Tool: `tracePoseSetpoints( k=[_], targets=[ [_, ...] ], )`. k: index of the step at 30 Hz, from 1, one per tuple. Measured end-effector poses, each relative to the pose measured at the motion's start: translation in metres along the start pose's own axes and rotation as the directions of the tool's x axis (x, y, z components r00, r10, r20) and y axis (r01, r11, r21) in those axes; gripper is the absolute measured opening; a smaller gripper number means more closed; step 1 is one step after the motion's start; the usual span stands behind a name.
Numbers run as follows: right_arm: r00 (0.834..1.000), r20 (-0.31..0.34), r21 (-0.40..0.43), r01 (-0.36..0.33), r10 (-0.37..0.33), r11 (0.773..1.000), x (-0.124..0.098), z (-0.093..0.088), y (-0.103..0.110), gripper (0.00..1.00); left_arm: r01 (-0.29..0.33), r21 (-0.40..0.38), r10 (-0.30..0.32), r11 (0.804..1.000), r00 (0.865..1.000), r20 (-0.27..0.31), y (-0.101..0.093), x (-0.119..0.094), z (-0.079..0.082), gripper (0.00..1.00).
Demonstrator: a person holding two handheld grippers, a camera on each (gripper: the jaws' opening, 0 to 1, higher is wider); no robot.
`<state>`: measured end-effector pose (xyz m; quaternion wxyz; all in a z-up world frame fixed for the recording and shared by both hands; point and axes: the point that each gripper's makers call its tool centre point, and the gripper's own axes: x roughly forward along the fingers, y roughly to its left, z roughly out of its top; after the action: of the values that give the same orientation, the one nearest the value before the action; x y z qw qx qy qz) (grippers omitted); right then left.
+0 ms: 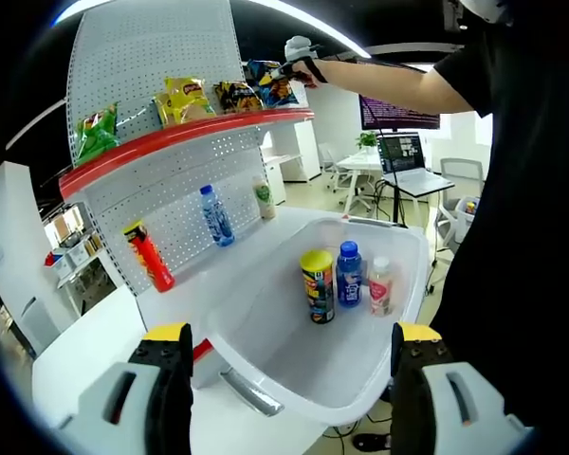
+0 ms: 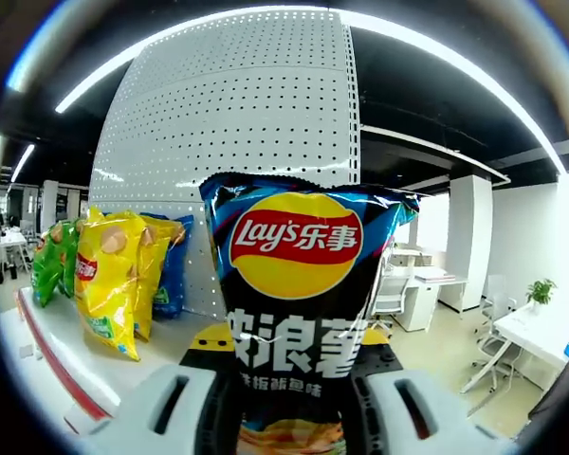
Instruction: Place the items from the shopping basket onto the snack and drink counter
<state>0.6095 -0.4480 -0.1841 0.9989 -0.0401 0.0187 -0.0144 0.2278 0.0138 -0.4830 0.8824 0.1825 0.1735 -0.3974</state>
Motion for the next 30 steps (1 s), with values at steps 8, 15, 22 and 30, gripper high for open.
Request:
tracePoseSetpoints(
  k=[8,15,22,30],
  targets=[
    [1.0,-0.003,0.014,-0.014,0.015,1.0,0.009,-0.001,0.004,0.37,-0.019,-0.008,0.018,1.0,1.0,-0.009,0.0,-0.004,-0.005,0.86],
    [0.999,-0.034,-0.005,-0.034,0.034,0.999,0.03,-0.006,0.004,0.37,-0.034,-0.013,0.034,0.999,0.999,-0.006,0.003,-0.011,-0.006,0.86],
    [0.997,-0.036,0.031,-0.064,0.065,0.997,0.042,-0.012,0.003,0.37,-0.034,-0.024,0.033,0.999,0.999,-0.029,-0.003,-0.013,-0.012,0.86],
    [0.995,-0.046,0.039,-0.088,0.089,0.995,0.049,-0.022,0.01,0.37,-0.044,-0.025,0.042,0.999,0.998,-0.048,-0.006,-0.015,-0.011,0.86]
  ],
)
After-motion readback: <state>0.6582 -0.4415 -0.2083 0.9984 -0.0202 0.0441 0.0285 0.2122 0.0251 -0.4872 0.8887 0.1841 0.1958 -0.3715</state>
